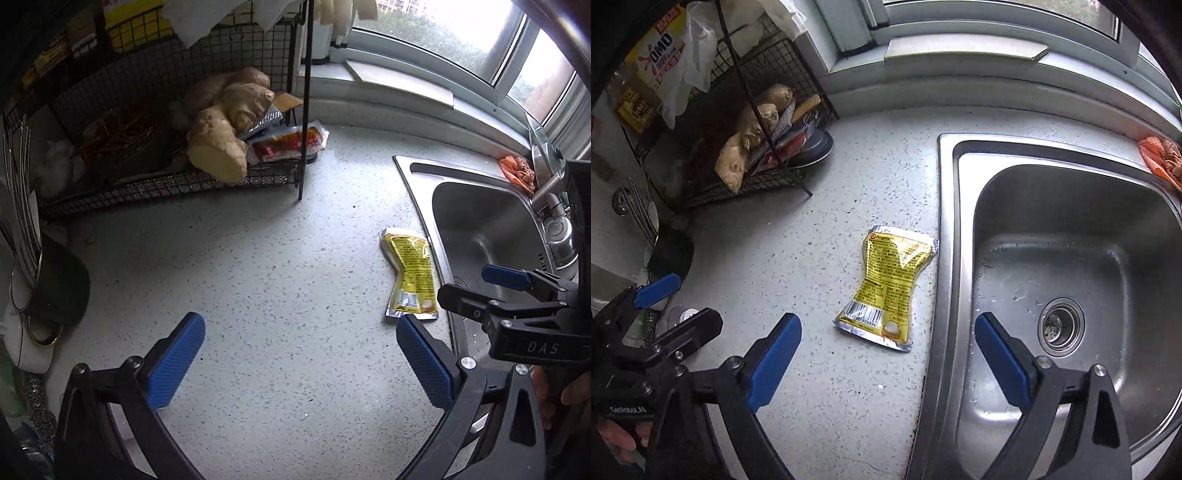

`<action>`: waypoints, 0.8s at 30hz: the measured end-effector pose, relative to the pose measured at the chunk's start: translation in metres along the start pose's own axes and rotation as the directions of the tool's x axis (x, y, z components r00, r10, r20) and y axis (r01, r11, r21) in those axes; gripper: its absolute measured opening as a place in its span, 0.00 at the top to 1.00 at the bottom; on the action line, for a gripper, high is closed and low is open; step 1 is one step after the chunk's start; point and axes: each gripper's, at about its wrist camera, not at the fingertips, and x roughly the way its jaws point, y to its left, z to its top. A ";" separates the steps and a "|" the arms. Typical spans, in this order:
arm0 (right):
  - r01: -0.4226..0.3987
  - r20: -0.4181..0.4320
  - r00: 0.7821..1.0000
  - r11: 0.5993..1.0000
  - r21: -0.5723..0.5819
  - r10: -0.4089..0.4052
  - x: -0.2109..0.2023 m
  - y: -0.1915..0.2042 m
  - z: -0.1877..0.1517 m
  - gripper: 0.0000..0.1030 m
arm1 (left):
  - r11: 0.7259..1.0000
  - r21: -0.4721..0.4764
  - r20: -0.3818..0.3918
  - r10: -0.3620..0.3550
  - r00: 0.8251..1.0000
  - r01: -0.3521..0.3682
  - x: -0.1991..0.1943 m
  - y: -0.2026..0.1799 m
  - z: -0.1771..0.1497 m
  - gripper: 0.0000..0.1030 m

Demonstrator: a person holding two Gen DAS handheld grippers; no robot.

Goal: Collect trash
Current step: 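Grasp the yellow snack wrapper with the right gripper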

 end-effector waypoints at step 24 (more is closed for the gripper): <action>0.103 -0.072 0.990 0.978 -0.184 -0.118 0.064 0.033 0.020 0.46 | 1.000 -0.015 -0.058 0.002 0.998 -0.003 0.028 0.021 -0.015 0.00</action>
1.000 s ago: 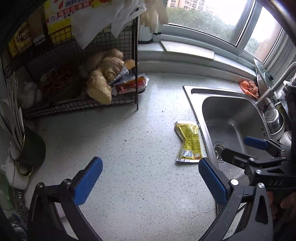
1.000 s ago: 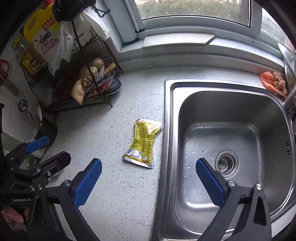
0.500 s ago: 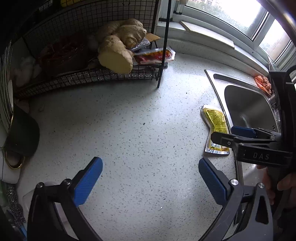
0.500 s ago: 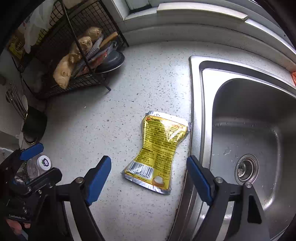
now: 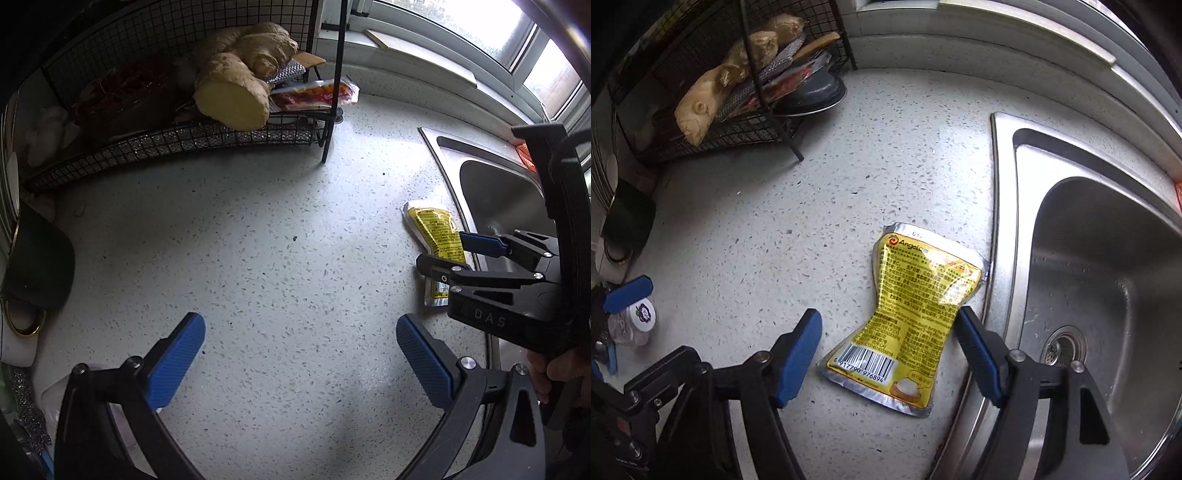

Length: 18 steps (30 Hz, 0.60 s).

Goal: Collect trash
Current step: 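Grasp the yellow snack wrapper with the right gripper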

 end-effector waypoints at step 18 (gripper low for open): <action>-0.081 -0.017 0.997 0.994 -0.075 0.080 -0.025 0.028 -0.033 0.70 | 0.991 0.125 0.042 0.045 0.998 -0.050 -0.045 0.011 -0.028 0.00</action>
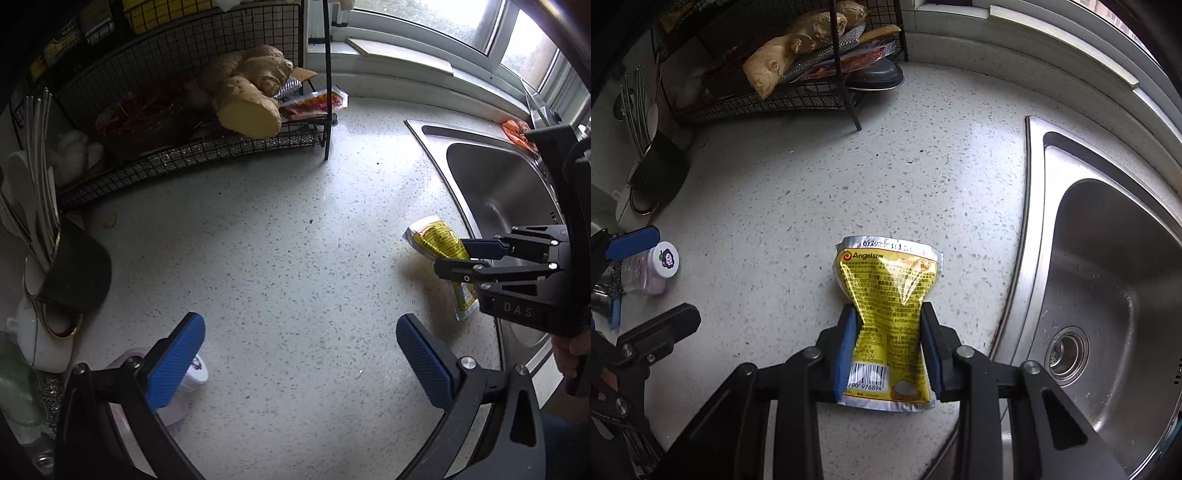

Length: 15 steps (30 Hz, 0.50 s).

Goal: Collect trash
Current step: 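Grasp the yellow snack wrapper with the right gripper, then grasp the clear purple-labelled bottle with the left gripper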

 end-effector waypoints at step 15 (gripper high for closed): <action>-0.074 0.026 0.997 0.996 0.038 0.073 -0.042 0.015 -0.041 0.70 | 0.944 0.324 -0.088 0.097 0.991 -0.064 -0.029 0.071 -0.054 0.00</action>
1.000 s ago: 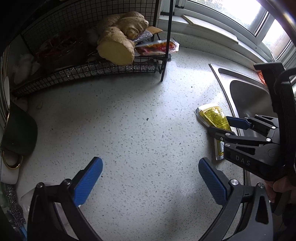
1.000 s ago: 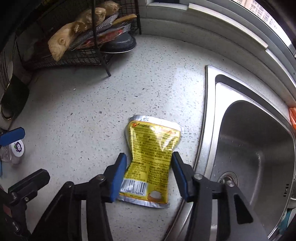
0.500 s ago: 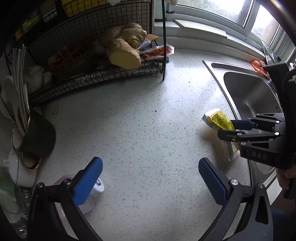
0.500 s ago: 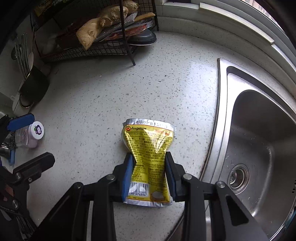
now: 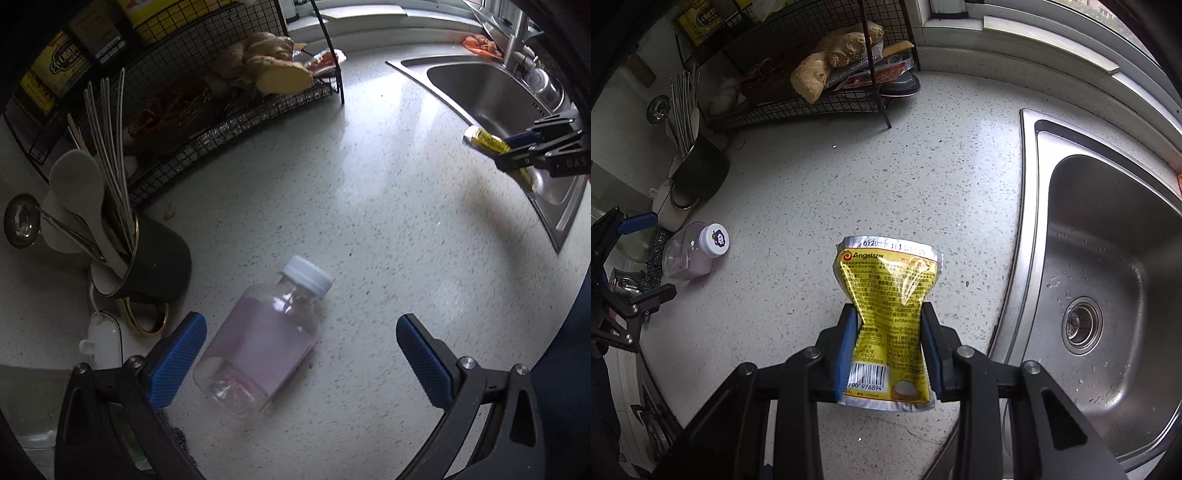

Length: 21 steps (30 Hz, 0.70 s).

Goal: Collect trash
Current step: 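Grasp the clear purple-labelled bottle with the left gripper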

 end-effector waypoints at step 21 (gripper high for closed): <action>0.023 -0.001 1.000 1.000 -0.007 -0.023 -0.015 0.009 -0.030 0.70 | 0.997 0.067 -0.081 -0.025 0.996 0.031 0.062 0.037 -0.030 0.26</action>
